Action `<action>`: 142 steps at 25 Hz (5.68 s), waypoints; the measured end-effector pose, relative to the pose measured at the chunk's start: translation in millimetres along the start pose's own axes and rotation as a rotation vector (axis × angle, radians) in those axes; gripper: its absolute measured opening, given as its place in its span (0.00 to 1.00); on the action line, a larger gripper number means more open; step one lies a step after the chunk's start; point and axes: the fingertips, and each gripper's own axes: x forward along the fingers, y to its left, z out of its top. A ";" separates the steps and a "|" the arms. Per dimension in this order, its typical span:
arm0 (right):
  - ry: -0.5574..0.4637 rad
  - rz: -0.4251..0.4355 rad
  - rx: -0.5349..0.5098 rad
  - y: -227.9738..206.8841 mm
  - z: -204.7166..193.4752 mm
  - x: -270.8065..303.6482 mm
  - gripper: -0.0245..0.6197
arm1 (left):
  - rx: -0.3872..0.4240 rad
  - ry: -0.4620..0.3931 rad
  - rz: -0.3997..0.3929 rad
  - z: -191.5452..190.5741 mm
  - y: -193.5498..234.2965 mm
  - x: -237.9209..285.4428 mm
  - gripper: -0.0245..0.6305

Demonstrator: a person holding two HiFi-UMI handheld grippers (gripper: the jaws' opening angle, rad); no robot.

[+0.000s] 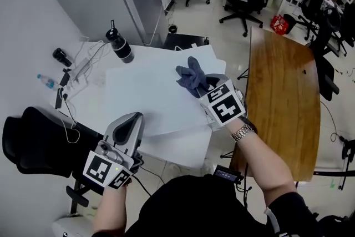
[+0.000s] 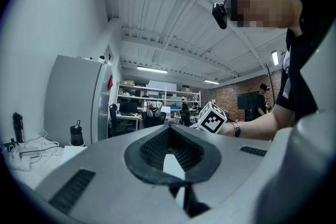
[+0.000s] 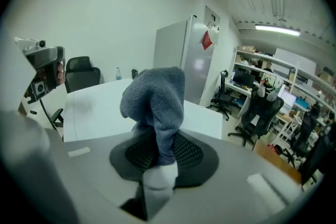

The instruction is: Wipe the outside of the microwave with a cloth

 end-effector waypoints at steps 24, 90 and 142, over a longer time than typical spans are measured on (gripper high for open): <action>-0.127 -0.062 0.080 -91.0 -42.5 -32.9 0.17 | 0.037 0.049 0.027 -6.3 -57.6 46.4 0.04; 0.171 -0.067 0.184 -110.4 -239.2 54.3 0.16 | 0.020 0.117 0.154 -36.5 -82.9 17.9 0.04; -0.040 0.254 -0.164 362.3 -61.4 47.9 0.16 | -0.037 0.020 0.428 -50.4 -23.5 -350.6 0.04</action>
